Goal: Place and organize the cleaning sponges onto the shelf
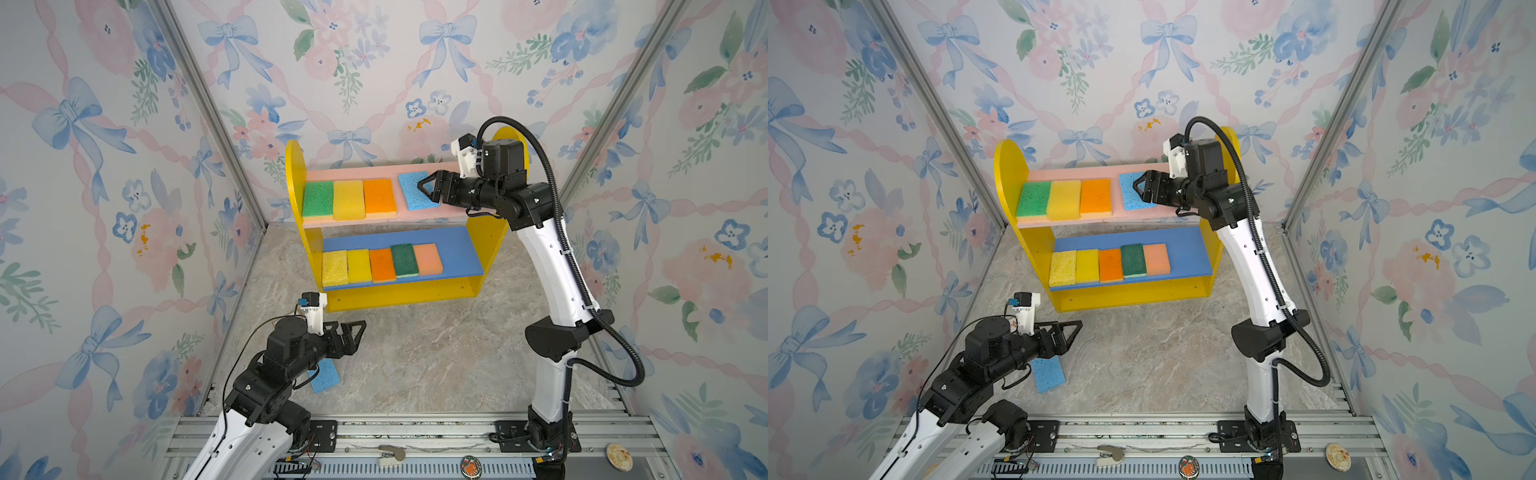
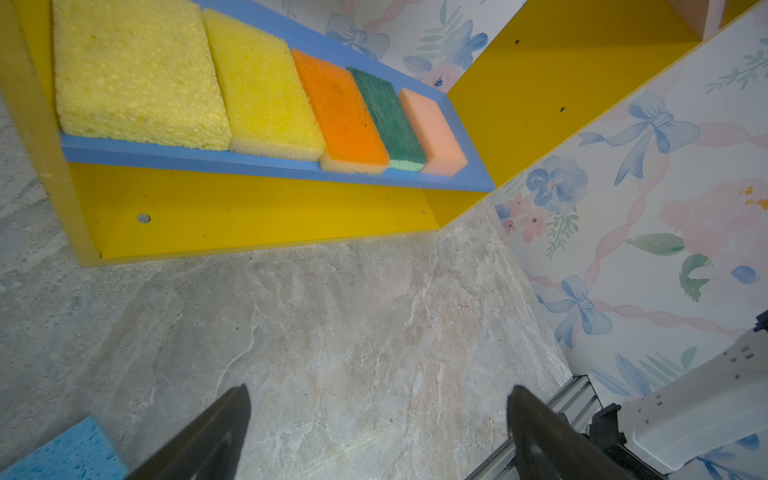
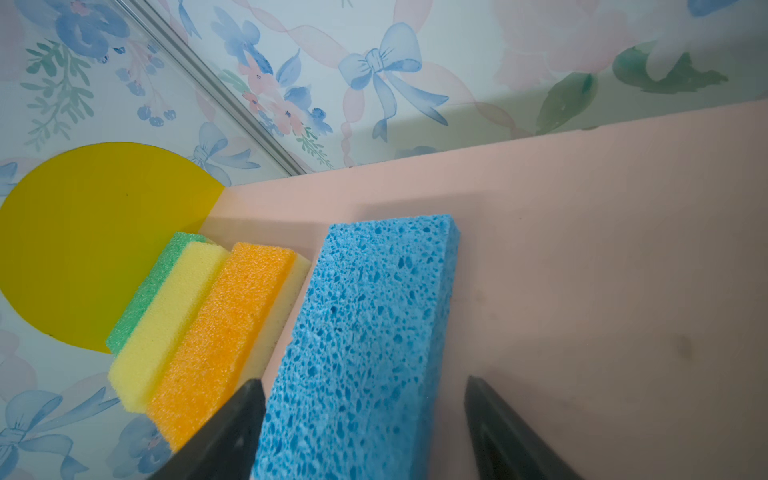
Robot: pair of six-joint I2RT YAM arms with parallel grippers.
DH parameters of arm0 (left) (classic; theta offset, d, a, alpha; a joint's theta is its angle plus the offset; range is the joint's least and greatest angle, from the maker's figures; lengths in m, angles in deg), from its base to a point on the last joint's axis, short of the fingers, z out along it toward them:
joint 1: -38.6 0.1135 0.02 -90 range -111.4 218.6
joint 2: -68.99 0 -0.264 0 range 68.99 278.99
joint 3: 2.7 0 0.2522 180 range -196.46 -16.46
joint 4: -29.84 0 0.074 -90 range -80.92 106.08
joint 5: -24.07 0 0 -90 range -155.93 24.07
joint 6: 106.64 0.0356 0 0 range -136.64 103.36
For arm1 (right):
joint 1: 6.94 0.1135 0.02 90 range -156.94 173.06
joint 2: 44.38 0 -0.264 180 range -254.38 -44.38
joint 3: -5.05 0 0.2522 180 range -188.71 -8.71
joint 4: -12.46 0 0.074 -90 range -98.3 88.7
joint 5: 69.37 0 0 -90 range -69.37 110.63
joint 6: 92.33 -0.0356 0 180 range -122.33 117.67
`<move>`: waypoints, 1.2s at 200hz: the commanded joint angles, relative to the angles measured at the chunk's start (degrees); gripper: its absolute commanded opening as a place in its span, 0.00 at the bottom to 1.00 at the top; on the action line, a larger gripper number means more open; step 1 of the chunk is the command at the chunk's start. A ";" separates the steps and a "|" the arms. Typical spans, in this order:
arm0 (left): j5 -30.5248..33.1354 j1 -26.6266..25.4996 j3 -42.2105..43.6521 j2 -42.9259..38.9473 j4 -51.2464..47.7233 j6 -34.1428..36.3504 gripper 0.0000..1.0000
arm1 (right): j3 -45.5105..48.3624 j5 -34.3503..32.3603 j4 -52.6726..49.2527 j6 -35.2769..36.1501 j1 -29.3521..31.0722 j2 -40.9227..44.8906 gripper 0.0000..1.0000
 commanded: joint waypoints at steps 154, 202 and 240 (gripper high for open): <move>-1.07 0.58 -1.92 -2.05 -1.53 2.38 0.98 | 3.88 -4.89 -8.65 2.85 2.79 0.10 0.37; -1.16 0.53 -2.16 -1.98 -1.53 2.10 0.98 | 3.93 -5.98 -10.74 4.17 1.55 1.26 0.30; -1.25 0.57 -2.18 -1.98 -1.54 1.63 0.98 | 4.57 -5.71 -10.81 4.46 1.71 2.51 0.30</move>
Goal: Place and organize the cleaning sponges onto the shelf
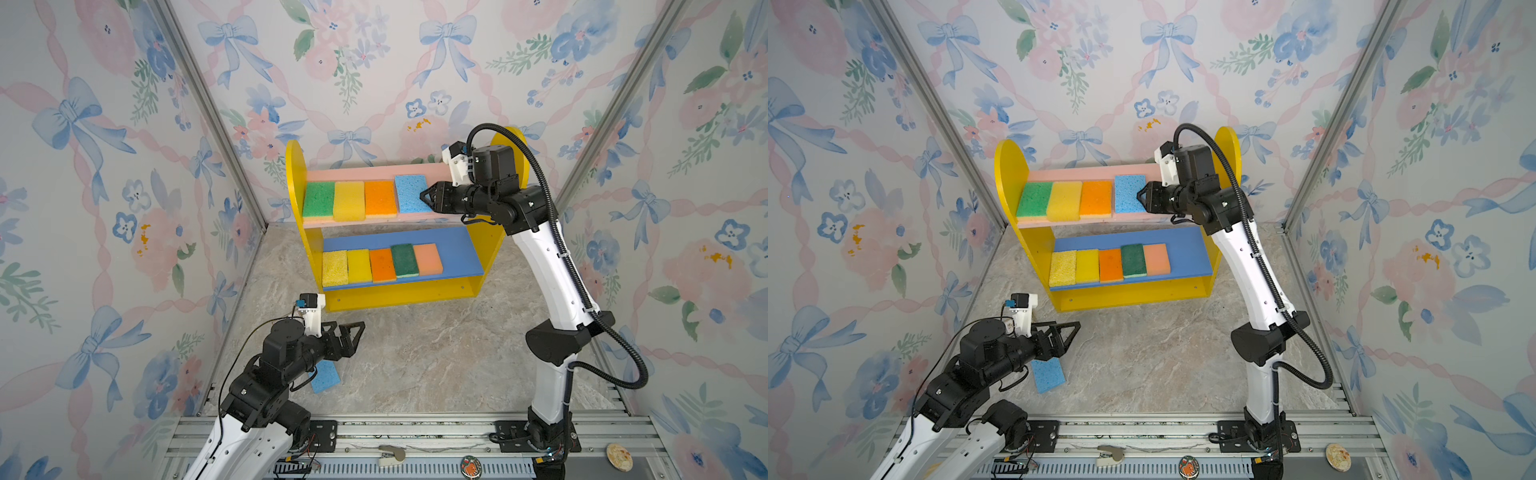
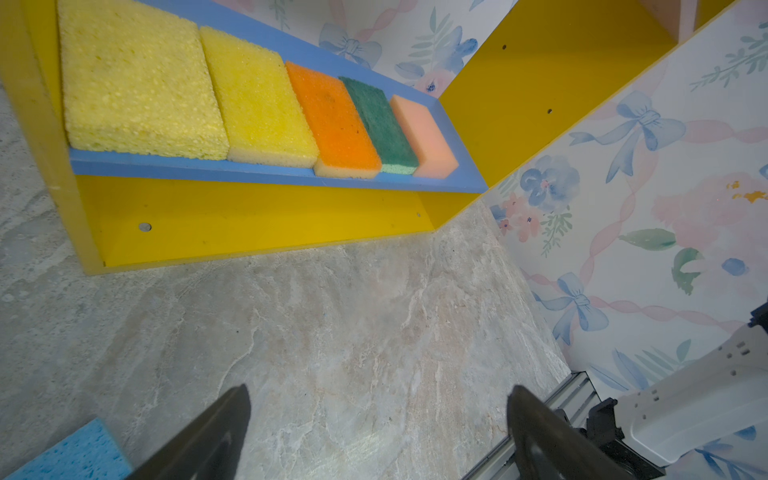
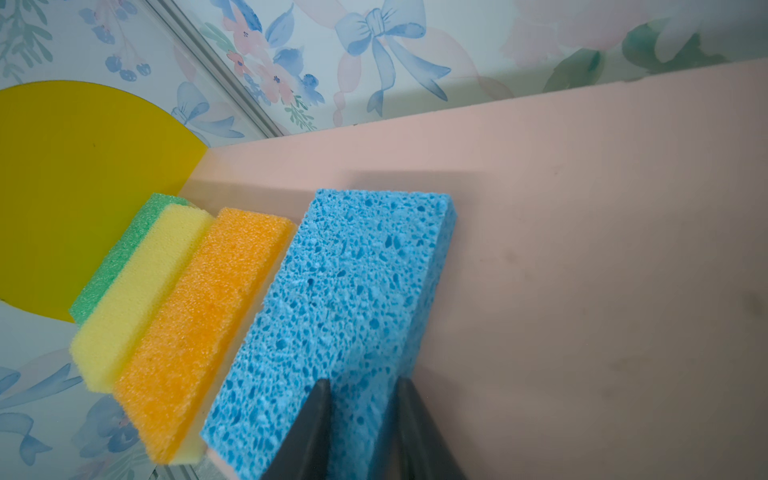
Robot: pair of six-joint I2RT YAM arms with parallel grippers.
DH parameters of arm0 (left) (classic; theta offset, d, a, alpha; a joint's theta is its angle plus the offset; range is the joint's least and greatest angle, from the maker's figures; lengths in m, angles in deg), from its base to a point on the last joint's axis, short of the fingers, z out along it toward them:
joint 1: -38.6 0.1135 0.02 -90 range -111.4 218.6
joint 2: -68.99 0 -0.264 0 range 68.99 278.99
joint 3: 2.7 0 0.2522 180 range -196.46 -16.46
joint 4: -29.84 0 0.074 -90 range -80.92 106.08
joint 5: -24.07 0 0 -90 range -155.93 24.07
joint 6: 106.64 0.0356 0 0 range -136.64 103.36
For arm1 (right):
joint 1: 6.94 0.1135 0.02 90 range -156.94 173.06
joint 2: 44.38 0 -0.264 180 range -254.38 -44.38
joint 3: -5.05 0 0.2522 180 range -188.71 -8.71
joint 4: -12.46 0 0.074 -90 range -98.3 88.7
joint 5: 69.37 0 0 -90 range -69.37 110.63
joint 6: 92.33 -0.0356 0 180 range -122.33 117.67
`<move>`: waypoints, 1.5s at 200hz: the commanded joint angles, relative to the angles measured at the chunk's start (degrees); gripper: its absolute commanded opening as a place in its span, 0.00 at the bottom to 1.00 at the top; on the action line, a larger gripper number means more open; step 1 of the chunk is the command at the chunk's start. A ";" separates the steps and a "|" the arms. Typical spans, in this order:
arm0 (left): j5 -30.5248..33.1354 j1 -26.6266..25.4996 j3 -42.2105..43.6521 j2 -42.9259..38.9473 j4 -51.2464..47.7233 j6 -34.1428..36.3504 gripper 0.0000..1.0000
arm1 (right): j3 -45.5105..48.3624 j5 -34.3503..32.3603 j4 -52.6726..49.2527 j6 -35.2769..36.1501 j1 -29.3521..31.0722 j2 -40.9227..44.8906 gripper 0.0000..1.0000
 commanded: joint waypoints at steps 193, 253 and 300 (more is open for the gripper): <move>-0.79 0.47 -1.79 -1.94 -0.87 -0.62 0.98 | 0.52 0.44 -7.48 0.53 2.82 -1.73 0.32; -0.53 0.42 -1.79 -1.43 -0.80 -0.44 0.98 | 1.08 -5.46 -8.17 0.05 1.41 -0.42 0.30; -0.53 0.49 -1.79 -1.53 -0.88 -0.49 0.98 | 0.17 -3.96 -7.37 -0.38 1.35 -1.64 0.30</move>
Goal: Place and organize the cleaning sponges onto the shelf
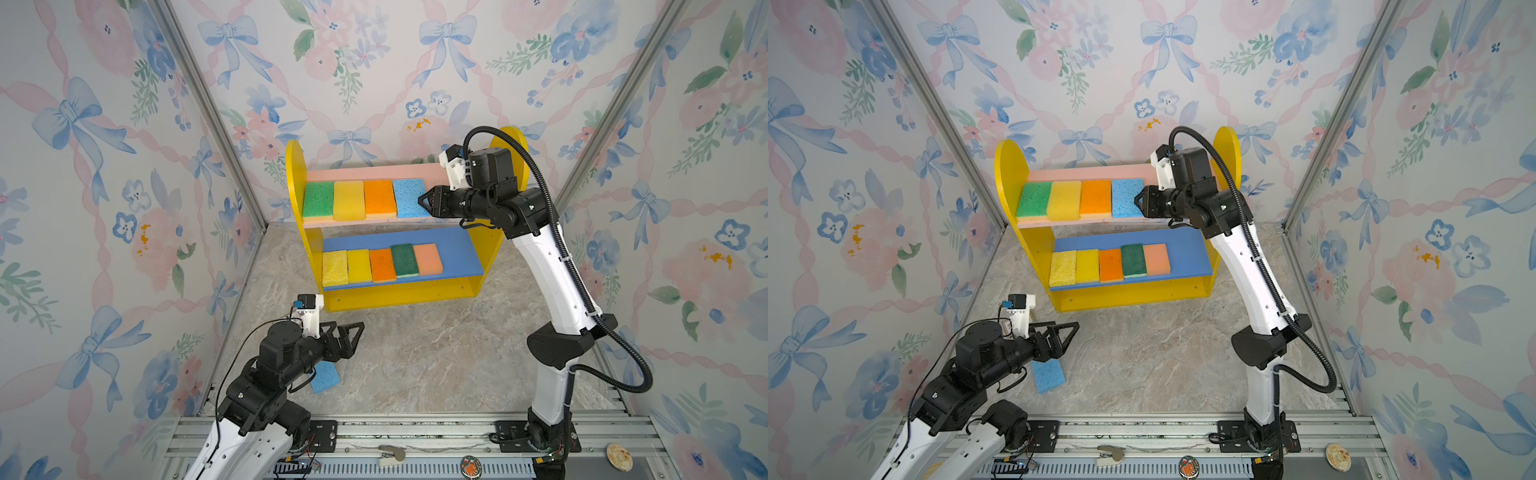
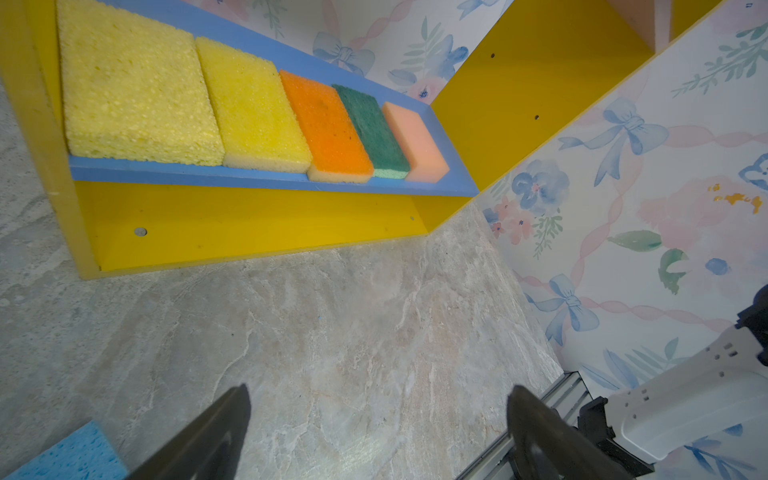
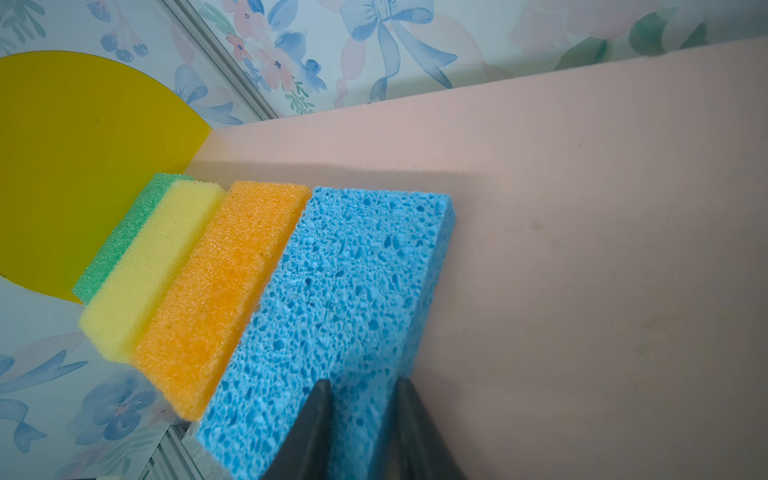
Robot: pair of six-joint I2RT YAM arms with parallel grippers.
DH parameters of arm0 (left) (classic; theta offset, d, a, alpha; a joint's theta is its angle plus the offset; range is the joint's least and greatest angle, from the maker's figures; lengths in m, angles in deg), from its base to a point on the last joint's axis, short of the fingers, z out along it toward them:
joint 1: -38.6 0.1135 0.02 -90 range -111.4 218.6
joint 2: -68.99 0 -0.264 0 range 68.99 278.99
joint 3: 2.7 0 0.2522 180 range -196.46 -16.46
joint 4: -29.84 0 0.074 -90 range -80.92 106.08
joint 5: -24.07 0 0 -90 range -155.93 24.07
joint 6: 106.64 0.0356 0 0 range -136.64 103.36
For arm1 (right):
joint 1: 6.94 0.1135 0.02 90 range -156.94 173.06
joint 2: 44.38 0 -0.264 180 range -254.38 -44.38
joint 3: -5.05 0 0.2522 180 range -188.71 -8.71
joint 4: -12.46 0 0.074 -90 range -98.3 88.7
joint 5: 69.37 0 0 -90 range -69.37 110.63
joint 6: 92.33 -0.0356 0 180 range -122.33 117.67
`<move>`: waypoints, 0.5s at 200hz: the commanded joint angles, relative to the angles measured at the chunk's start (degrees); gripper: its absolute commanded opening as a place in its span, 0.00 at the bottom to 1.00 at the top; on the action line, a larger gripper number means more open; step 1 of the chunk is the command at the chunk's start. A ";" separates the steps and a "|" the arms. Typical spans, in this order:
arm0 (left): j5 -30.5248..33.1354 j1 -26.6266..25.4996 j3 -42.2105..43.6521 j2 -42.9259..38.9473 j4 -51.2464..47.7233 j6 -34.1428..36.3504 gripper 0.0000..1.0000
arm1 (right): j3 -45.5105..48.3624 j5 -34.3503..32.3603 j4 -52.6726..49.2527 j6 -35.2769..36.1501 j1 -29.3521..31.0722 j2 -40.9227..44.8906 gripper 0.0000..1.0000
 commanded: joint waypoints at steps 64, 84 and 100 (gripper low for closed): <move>-0.24 0.47 -1.37 0.21 -0.48 0.16 0.98 | -0.94 0.92 -5.17 -1.32 -0.62 -3.86 0.31; -0.16 0.49 -1.37 0.25 -0.52 0.26 0.98 | -0.81 1.07 -4.88 -1.21 -0.63 -3.52 0.36; 0.00 0.46 -1.37 0.39 -0.63 0.34 0.98 | -0.67 0.67 -5.06 -1.07 -0.68 -2.78 0.51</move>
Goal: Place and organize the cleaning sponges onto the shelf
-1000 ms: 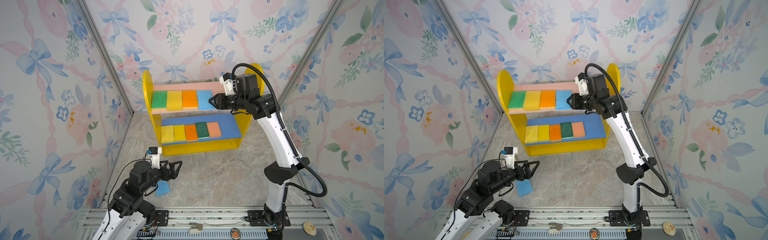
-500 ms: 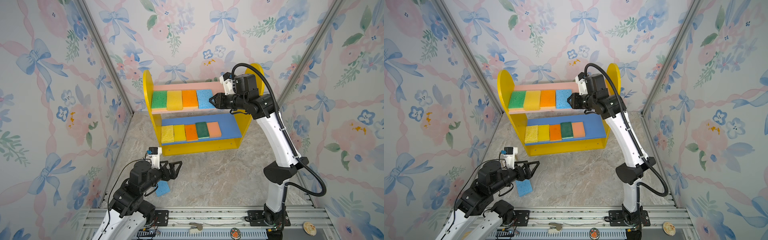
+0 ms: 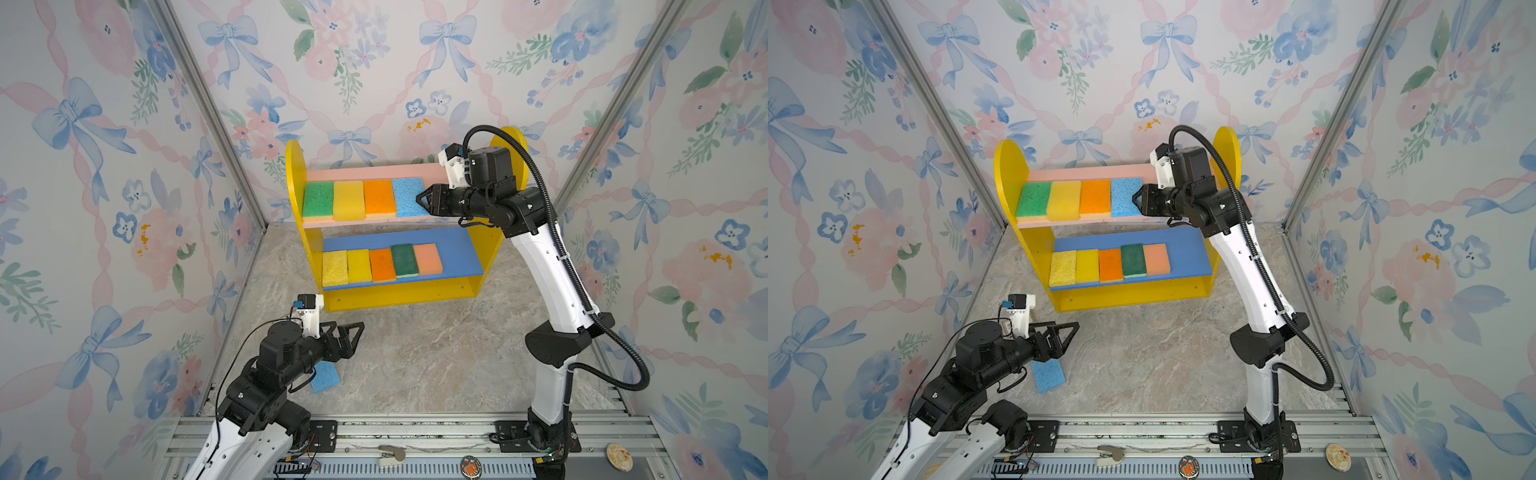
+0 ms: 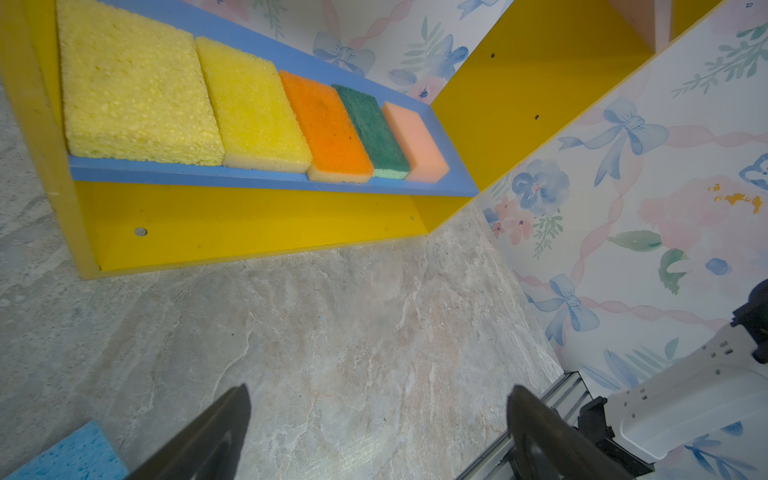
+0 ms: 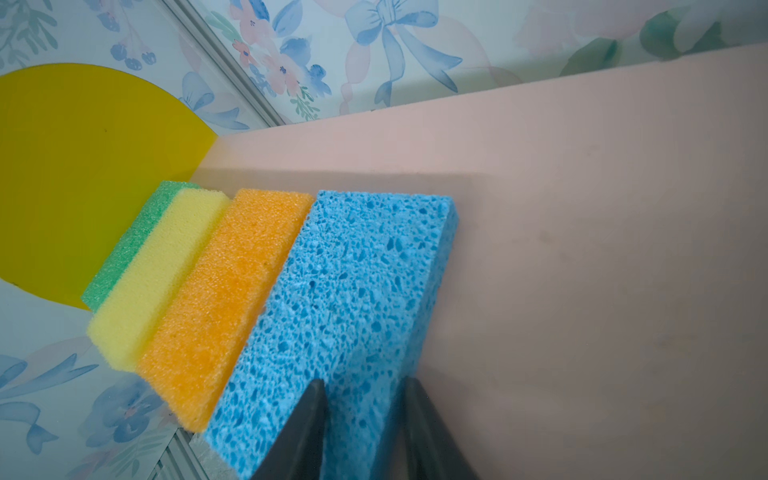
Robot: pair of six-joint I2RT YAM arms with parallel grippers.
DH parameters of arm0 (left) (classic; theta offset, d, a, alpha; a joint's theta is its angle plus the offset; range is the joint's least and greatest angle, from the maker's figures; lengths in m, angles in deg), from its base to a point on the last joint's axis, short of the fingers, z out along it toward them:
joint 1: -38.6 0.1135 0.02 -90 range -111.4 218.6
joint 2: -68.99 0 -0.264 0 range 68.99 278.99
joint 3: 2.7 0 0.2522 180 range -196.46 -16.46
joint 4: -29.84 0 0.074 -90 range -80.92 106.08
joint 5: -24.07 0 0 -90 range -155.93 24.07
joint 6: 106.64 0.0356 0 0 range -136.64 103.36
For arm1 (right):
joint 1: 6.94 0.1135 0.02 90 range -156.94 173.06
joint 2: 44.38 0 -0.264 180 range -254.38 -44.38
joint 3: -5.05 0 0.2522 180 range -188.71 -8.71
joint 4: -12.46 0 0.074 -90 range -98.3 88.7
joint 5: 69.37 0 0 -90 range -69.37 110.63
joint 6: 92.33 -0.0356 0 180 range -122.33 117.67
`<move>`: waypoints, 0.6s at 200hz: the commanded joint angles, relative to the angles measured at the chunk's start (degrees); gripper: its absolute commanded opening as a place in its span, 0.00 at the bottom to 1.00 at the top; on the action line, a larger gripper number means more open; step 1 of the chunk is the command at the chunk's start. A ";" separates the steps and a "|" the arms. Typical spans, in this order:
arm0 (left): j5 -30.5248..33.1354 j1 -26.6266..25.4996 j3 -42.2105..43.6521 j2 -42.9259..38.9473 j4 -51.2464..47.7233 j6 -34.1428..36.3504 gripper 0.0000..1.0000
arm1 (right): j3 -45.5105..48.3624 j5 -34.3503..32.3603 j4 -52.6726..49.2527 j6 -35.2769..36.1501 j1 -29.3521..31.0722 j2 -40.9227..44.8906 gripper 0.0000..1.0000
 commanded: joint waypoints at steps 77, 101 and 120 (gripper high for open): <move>9.31 0.50 -3.98 1.57 -6.85 -1.49 0.98 | 13.01 -0.68 -0.72 3.08 -0.24 13.53 0.75; 14.46 0.56 -3.61 3.88 -10.95 -2.63 0.98 | 22.07 -2.95 1.20 5.30 3.01 22.66 0.80; 17.12 0.61 -2.29 5.73 -12.34 -3.99 0.98 | 33.71 -3.95 4.92 4.88 4.82 31.15 0.86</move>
